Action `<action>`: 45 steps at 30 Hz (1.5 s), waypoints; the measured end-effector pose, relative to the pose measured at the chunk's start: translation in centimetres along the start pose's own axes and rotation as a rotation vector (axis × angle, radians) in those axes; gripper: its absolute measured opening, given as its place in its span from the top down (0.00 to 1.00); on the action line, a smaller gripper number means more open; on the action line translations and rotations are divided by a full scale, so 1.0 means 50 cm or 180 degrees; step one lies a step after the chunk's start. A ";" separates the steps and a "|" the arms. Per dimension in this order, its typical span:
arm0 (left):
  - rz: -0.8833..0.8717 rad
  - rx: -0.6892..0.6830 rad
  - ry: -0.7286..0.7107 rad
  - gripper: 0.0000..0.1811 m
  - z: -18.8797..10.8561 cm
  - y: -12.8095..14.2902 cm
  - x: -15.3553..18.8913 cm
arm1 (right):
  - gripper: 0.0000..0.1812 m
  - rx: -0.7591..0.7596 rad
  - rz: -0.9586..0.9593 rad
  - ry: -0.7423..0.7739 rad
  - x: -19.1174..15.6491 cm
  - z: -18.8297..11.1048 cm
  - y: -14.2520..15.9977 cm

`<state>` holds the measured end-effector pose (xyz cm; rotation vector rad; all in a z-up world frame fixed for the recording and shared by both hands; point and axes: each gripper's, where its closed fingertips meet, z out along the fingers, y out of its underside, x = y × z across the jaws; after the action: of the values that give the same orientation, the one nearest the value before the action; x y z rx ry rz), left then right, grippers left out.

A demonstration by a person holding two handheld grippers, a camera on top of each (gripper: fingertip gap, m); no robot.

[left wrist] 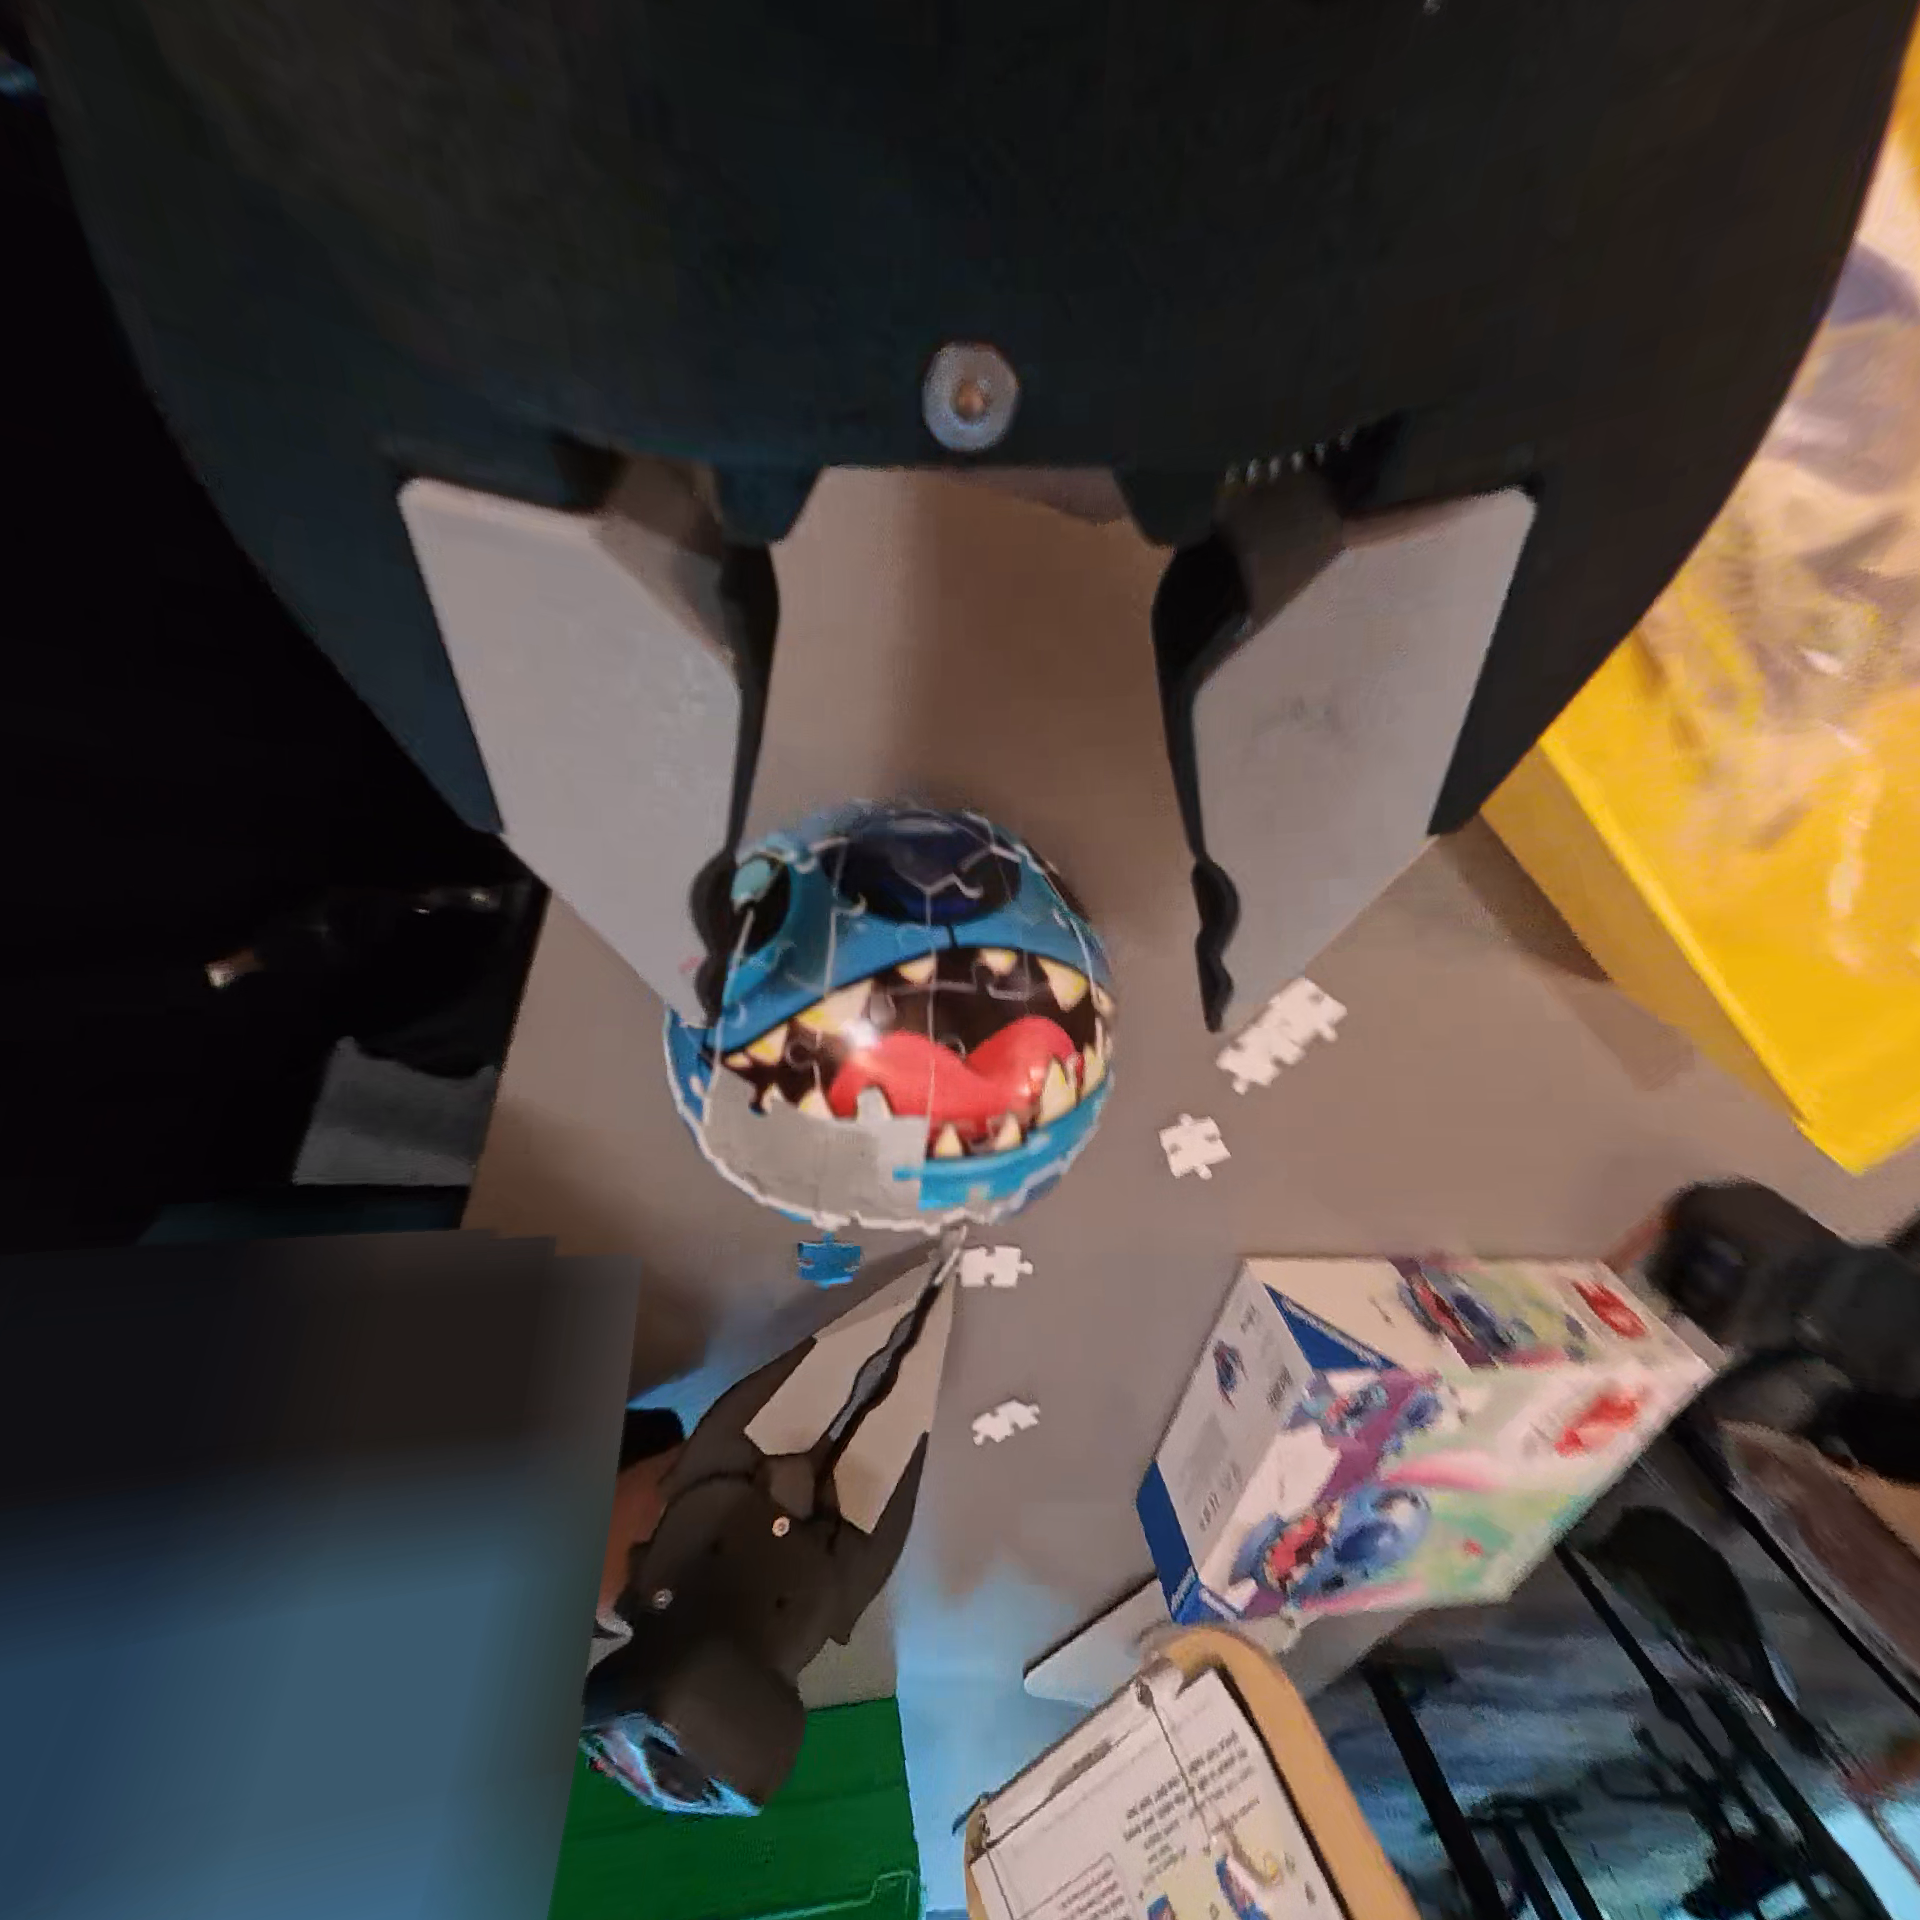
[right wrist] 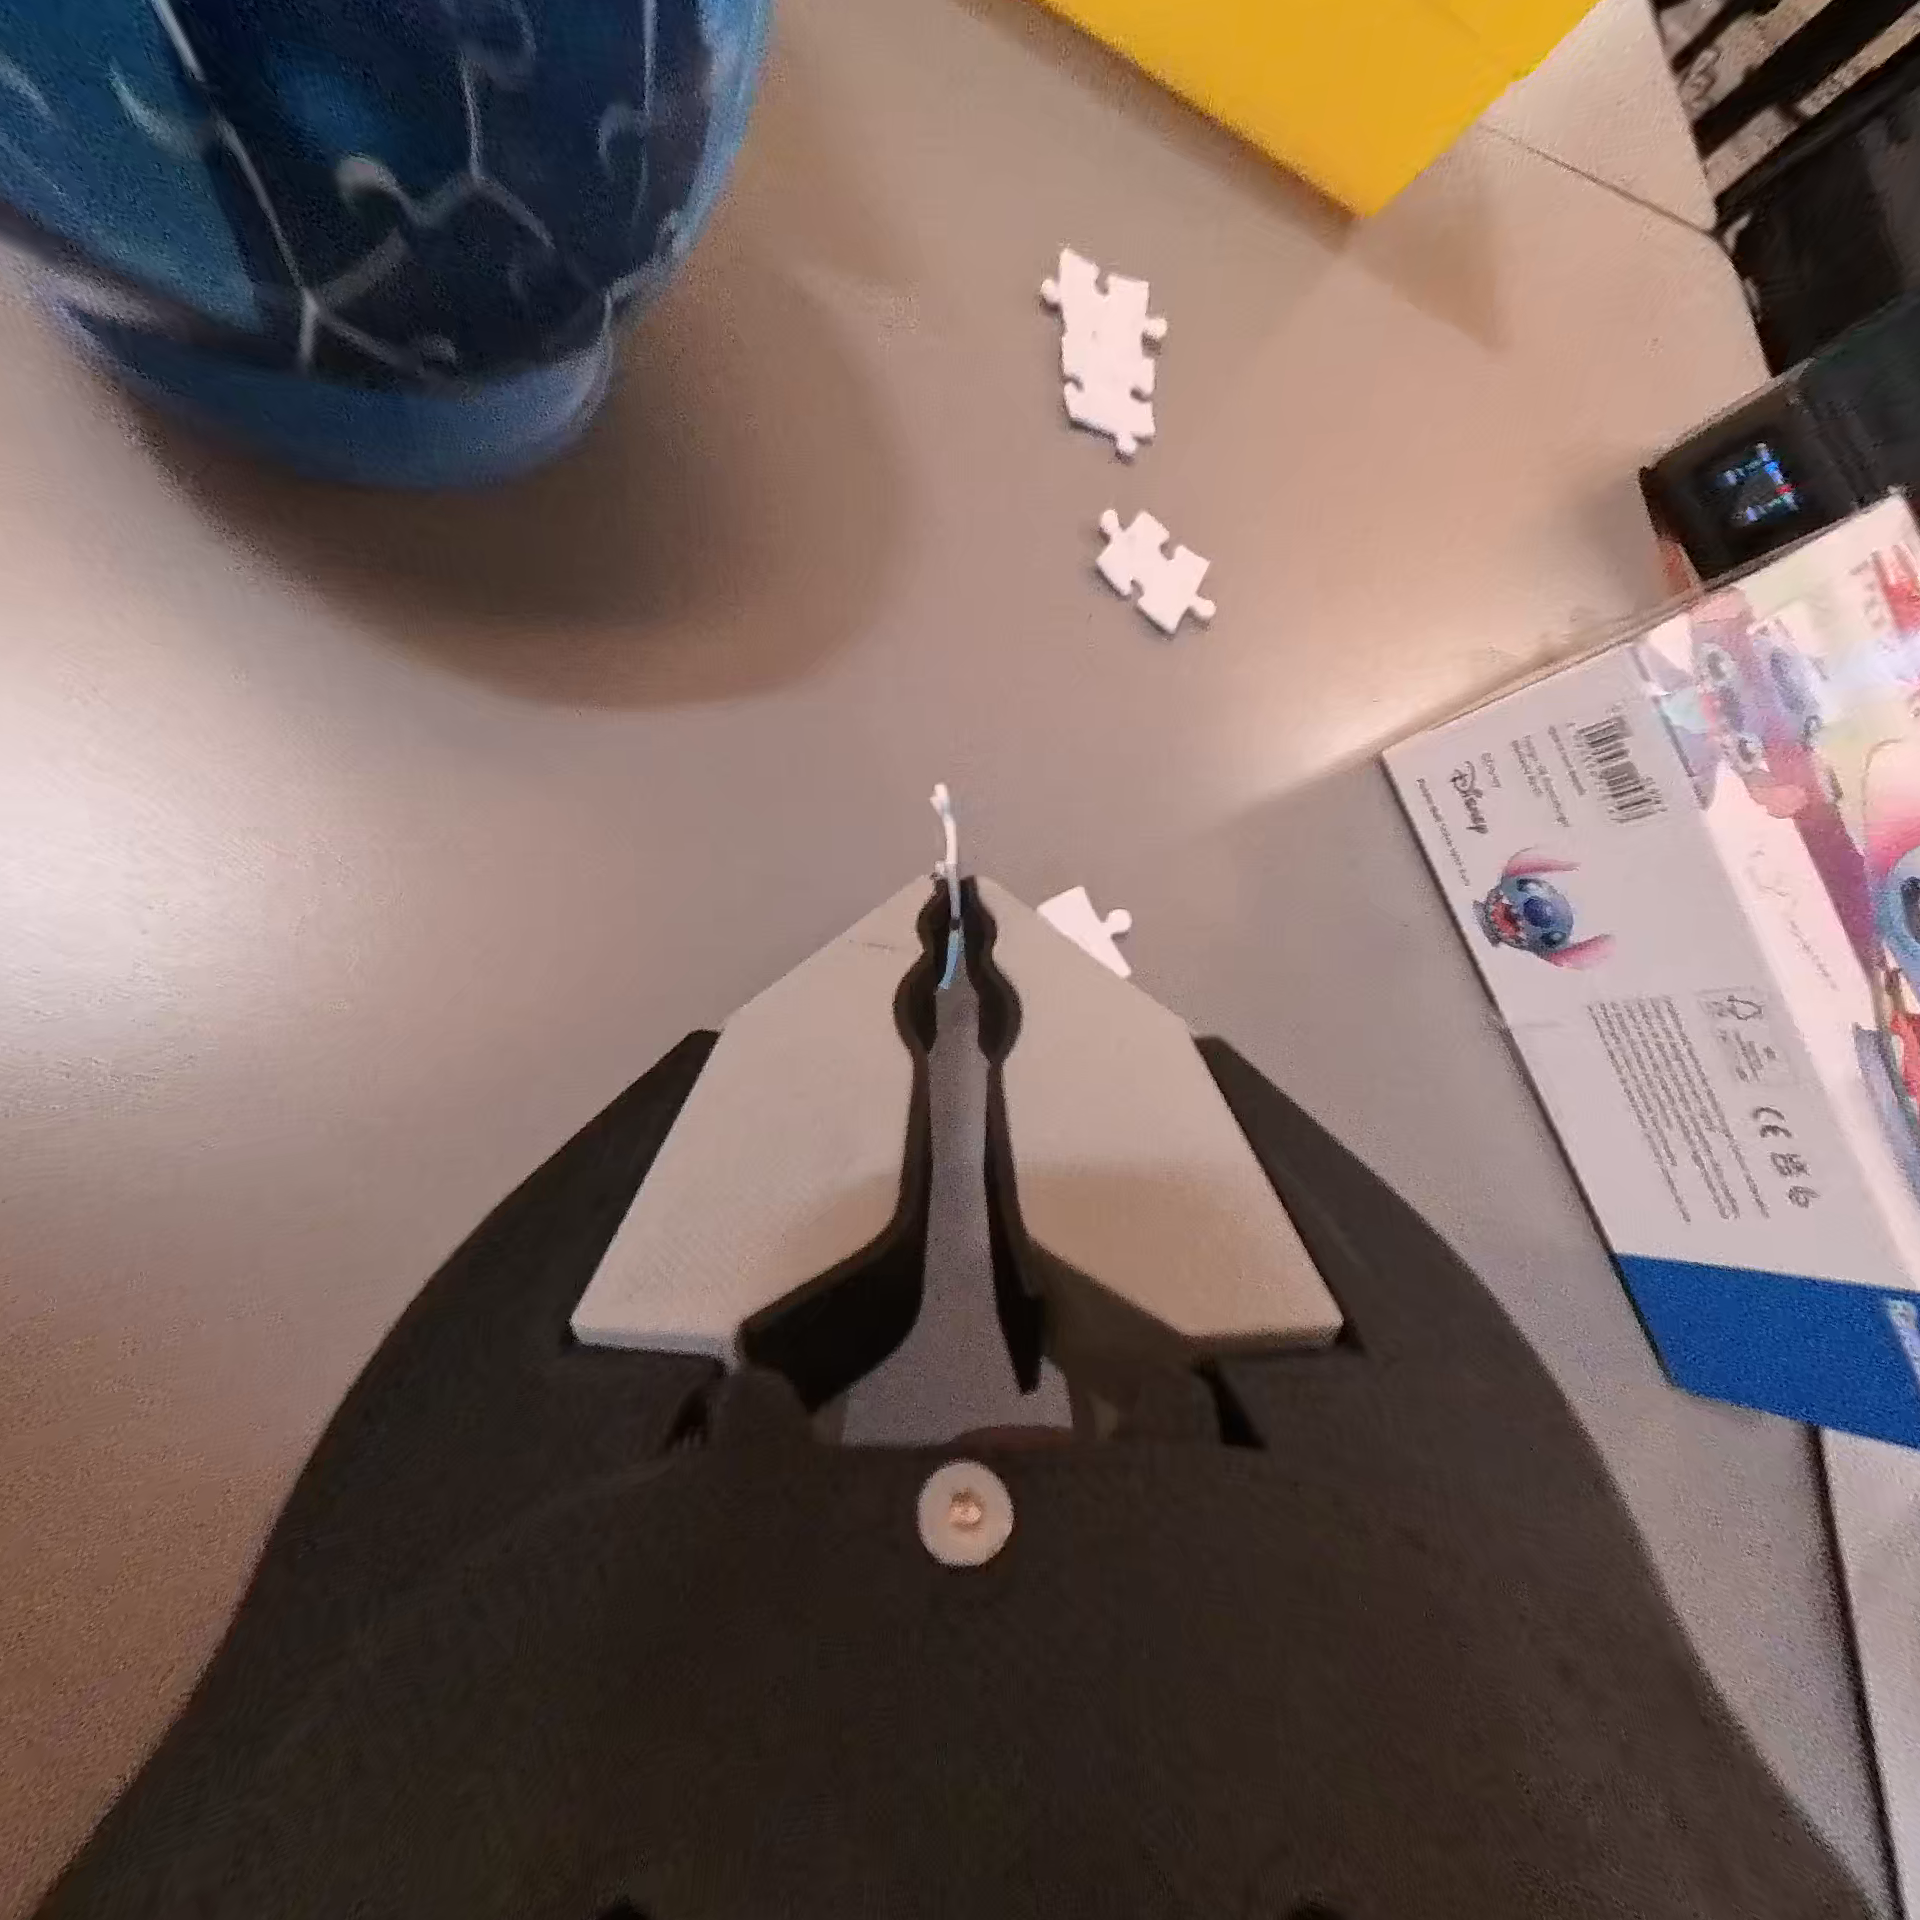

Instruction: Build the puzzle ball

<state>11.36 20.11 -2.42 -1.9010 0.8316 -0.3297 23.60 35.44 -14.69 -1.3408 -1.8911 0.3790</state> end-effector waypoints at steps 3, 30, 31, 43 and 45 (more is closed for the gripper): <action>-0.0217 0.0071 0.0155 0.51 0.021 0.030 0.011 | 1.00 -0.0037 -0.0246 0.0031 -0.001 0.018 0.008; -0.0039 -0.0081 0.0485 0.46 0.086 0.127 0.030 | 0.58 0.1244 -0.0394 -0.1198 -0.142 -0.014 -0.212; -0.0046 -0.0064 0.0498 0.46 0.087 0.127 0.030 | 0.58 0.1228 -0.0409 -0.1202 -0.144 -0.014 -0.212; -0.0052 0.0391 0.0436 0.46 0.083 0.113 0.037 | 0.71 0.1467 -0.0569 -0.1335 -0.055 -0.133 -0.304; -0.0111 0.0490 0.0450 0.46 0.083 0.113 0.039 | 0.72 0.1348 -0.0831 -0.1324 -0.057 -0.131 -0.332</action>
<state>12.80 20.12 -9.52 -1.7653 0.8422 -0.5395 17.74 24.99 -1.15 -0.7620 -2.1300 0.9191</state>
